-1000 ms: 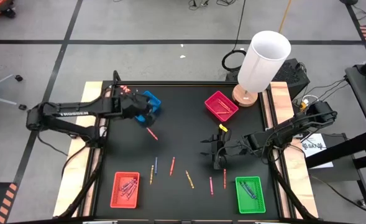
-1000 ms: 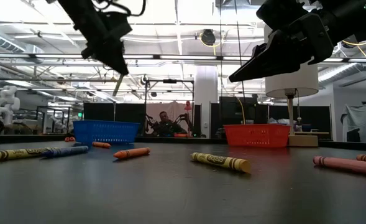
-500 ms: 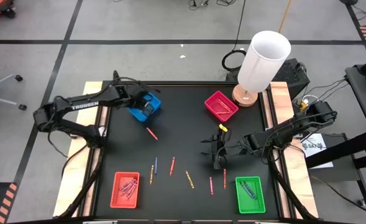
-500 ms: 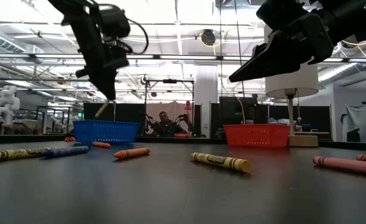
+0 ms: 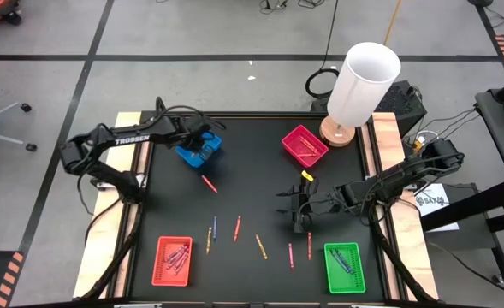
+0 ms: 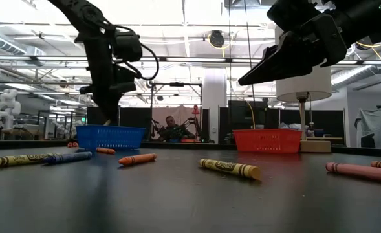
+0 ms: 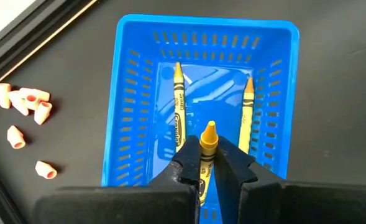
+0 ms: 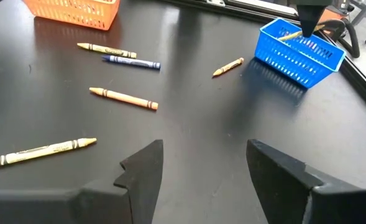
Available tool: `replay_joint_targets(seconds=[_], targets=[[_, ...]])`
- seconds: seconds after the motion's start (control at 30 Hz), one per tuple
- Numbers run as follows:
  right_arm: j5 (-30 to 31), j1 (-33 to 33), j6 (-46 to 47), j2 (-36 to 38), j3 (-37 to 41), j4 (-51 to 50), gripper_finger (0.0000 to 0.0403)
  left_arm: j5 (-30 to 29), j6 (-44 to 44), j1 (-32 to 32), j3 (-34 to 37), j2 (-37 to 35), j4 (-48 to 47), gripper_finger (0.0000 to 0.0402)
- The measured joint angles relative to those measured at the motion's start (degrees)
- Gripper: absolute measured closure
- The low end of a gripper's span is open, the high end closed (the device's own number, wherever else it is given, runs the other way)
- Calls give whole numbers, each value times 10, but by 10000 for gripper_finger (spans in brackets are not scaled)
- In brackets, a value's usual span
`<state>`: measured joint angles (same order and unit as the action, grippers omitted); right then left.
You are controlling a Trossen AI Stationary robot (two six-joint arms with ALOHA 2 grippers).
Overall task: Sort crayons
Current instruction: Put the yellow crayon into the blue bin, then put the orange crayon into the red bin
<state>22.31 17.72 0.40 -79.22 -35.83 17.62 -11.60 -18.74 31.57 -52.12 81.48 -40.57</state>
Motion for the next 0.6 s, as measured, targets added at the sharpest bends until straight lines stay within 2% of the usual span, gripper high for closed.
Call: replay_joint_targets(seconds=[0.13, 0.3, 0.43, 0.6], targets=[[0, 0, 0, 0, 0, -11, 188, -1, 0, 0, 0, 7, 1, 371], [0, 0, 0, 0, 0, -22, 188, -7, -1, 0, 0, 9, 2, 324], [0, 0, 0, 0, 0, -22, 188, -34, -3, 0, 0, 9, 13, 290], [0, 0, 0, 0, 0, -22, 188, -32, -2, -11, 0, 9, 13, 269]])
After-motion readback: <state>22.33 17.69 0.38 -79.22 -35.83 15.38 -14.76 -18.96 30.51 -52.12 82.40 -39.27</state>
